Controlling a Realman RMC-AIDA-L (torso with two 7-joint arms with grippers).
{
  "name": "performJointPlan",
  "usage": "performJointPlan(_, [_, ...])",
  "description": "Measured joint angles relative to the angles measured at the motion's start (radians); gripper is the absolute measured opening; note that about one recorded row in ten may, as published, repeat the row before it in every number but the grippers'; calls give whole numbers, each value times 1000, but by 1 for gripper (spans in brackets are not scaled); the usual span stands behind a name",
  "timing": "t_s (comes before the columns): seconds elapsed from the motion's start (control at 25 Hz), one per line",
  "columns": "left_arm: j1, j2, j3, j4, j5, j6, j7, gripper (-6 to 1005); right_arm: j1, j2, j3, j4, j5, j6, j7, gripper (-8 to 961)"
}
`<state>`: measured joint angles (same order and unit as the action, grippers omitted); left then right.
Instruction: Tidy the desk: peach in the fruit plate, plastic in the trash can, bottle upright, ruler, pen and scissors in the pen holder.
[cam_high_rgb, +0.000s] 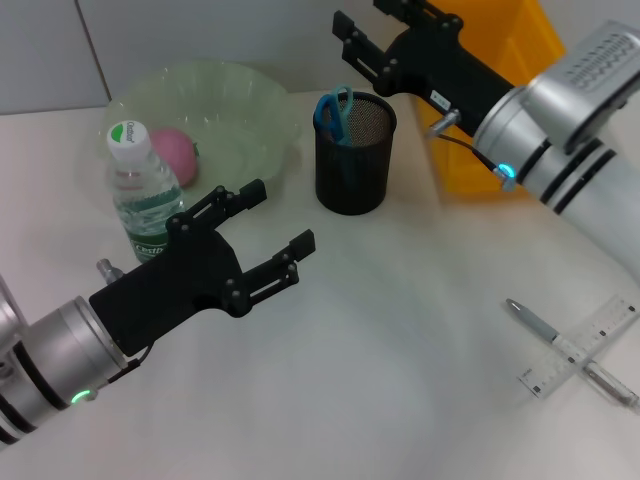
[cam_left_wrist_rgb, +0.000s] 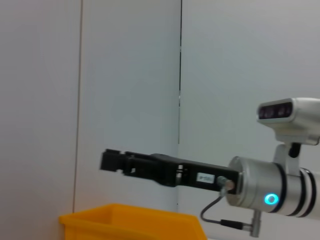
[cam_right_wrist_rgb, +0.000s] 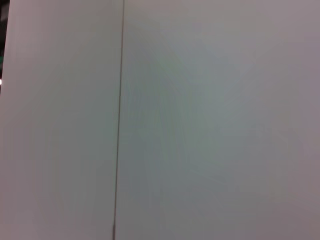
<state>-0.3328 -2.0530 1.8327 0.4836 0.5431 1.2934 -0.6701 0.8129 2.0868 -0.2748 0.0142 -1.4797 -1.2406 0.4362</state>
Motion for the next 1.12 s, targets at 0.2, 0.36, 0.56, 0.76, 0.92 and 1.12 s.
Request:
performJointPlan(0.2, [9, 6, -2, 0, 0, 5, -10, 786, -35, -4, -8, -43, -5, -75, 97, 532])
performJointPlan(0.36, [13, 16, -2, 0, 22, 30, -22, 786, -81, -7, -114, -193, -31, -116, 353, 761])
performJointPlan(0.56, [16, 32, -9, 3, 69, 51, -63, 786, -181, -14, -392, -509, -53, -158, 738, 828])
performJointPlan(0.76, [16, 38, -14, -1, 116, 50, -77, 786, -270, -65, -537, -876, -219, -244, 1114, 831])
performJointPlan(0.92, [17, 40, -42, -1, 207, 50, -109, 785, -227, -145, -525, -1031, -435, -454, 1286, 834])
performJointPlan(1.12, [7, 41, -65, 10, 352, 52, -166, 785, -147, -195, -510, -1221, -659, -730, 1303, 834])
